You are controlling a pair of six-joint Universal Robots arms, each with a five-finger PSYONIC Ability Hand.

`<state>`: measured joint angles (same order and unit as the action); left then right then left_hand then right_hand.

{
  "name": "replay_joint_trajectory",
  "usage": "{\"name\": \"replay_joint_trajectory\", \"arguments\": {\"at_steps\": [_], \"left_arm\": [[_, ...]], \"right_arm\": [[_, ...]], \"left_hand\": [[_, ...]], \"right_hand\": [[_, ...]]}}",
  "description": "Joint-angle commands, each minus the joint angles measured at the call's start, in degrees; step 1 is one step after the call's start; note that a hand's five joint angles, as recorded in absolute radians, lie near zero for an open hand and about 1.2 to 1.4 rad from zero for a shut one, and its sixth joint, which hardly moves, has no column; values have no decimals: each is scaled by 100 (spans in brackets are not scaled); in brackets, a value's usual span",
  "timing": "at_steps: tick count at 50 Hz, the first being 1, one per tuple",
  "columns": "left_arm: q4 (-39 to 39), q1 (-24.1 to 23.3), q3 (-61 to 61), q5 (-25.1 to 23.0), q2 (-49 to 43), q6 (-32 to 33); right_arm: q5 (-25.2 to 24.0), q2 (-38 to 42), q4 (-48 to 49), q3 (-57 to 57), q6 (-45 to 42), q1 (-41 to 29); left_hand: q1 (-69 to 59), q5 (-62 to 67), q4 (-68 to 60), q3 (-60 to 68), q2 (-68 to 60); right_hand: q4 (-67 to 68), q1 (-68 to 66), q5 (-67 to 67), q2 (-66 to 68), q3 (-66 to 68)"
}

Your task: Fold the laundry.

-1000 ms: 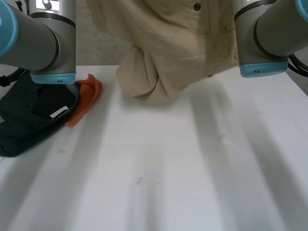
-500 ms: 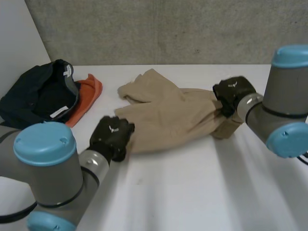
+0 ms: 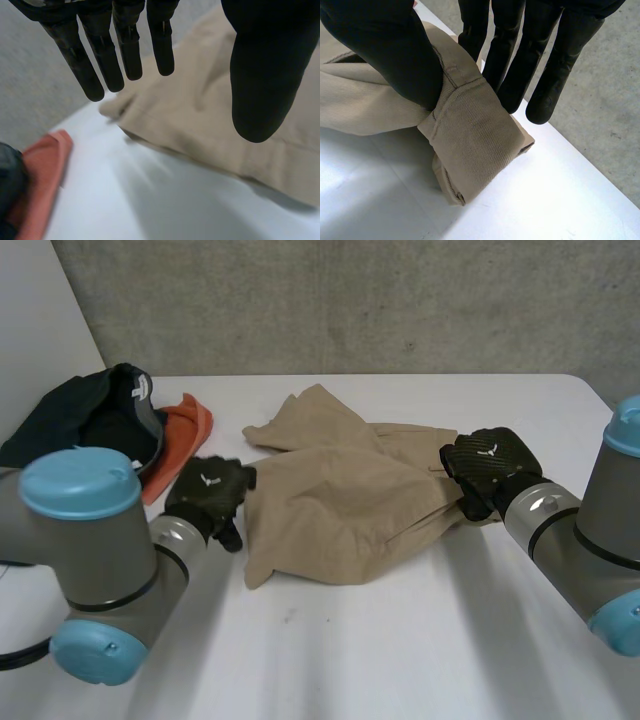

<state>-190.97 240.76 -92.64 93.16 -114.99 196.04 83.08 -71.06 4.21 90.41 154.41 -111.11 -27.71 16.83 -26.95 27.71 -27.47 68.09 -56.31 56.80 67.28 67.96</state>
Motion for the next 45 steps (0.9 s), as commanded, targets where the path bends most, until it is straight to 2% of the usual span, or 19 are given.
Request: {"name": "replay_joint_trajectory", "arguments": {"at_steps": [1,6,11,15,19,20,22,23,25,30,36,40,45], "left_arm": [[279,-46,263,-148,-418,-224],[551,-90,536,-368,-664,-417],[780,-117,808,-395,-919,-462],[886,-169,923,-395,-1078,-453],[903,-257,958,-377,-1148,-418],[903,-275,958,-351,-1148,-418],[903,-275,958,-333,-1140,-418],[903,-275,949,-325,-1096,-418],[895,-301,905,-263,-964,-400],[938,-284,721,-26,1,-365],[1000,-249,370,-17,1537,-146],[965,-231,308,-26,2391,170],[912,-222,369,-34,3026,487]], "right_arm": [[15,-13,27,100,-8,11],[15,-13,19,126,-8,90],[15,-13,19,170,-8,151],[24,-13,19,179,1,195],[15,-13,19,188,1,222],[15,-13,10,188,1,222],[15,-13,1,188,-8,230],[15,-13,-34,179,-16,222],[15,-21,-78,170,-60,222],[15,-249,-359,126,-420,213],[59,-697,-1027,-242,-1167,213],[50,-1128,-1299,-743,-1282,213],[59,-1445,-1808,-1516,-1326,187]], "left_hand": [[-134,222,-210,134,-158],[-168,256,-244,168,-192],[-201,289,-277,201,-226],[-754,843,-830,754,-779],[-1896,1985,-1972,1896,-1921],[-3282,3371,-3358,3282,-3307],[-4836,4924,-4912,4836,-4861],[-5225,5313,-5301,5225,-5249],[-5229,5317,-5305,5229,-5253],[-5229,5317,-5305,5229,-5253],[-5229,5317,-5305,5229,-5253],[-5229,5317,-5305,5229,-5253],[-5229,5317,-5305,5229,-5253]], "right_hand": [[1191,-2369,1320,1272,1204],[1191,-2369,1320,1272,1204],[1191,-2369,1320,1272,1204],[1191,-2369,1320,1272,1204],[1191,-2369,1320,1272,1204],[1191,-2369,1320,1272,1204],[1191,-2369,1320,1272,1204],[1191,-2369,1320,1272,1204],[1191,-2369,1320,1272,1204],[1191,-2369,1320,1272,1204],[1191,-2369,1320,1272,1204],[1191,-2369,1320,1272,1204],[1191,-2369,1320,1272,1204]]}}
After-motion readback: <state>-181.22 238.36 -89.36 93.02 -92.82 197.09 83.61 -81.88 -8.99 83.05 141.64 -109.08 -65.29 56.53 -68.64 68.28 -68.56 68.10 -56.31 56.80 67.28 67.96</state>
